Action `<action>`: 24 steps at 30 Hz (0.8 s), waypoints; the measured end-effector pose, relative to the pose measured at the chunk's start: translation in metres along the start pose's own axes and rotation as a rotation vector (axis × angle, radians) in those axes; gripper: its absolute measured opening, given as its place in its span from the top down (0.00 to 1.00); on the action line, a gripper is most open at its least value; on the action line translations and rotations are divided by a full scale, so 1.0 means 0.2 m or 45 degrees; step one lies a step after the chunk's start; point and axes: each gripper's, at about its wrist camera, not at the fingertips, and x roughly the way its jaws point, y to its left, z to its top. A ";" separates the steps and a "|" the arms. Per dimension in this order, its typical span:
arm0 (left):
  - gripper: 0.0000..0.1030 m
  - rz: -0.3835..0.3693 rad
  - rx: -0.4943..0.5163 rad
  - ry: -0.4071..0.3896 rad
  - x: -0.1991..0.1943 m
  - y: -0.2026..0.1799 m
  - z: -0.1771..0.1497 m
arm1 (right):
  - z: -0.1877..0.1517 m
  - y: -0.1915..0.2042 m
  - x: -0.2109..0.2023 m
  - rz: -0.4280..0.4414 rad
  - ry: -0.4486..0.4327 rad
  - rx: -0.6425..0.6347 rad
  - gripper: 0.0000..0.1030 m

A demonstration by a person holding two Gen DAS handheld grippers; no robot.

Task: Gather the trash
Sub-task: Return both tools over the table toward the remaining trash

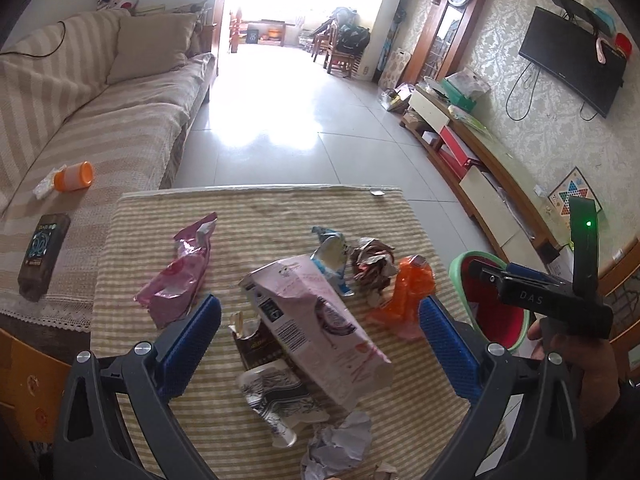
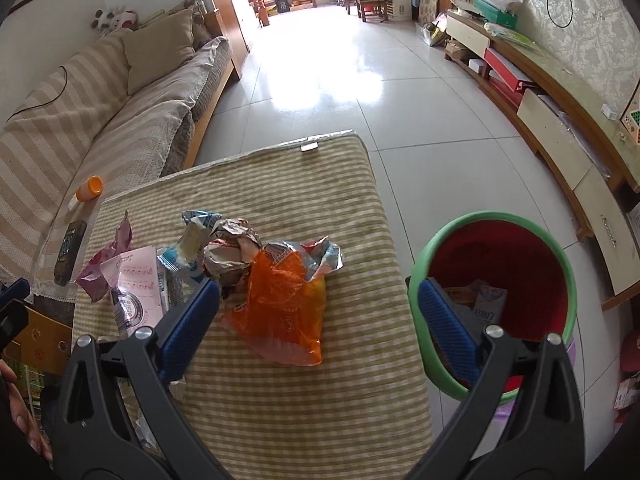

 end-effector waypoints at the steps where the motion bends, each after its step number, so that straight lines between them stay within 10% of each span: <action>1: 0.08 -0.011 -0.025 0.019 0.02 0.03 -0.01 | -0.01 0.01 0.03 -0.005 0.021 -0.004 0.05; 24: 0.08 -0.060 -0.285 0.254 0.62 0.19 -0.02 | -0.10 0.15 0.45 -0.043 0.192 -0.121 0.13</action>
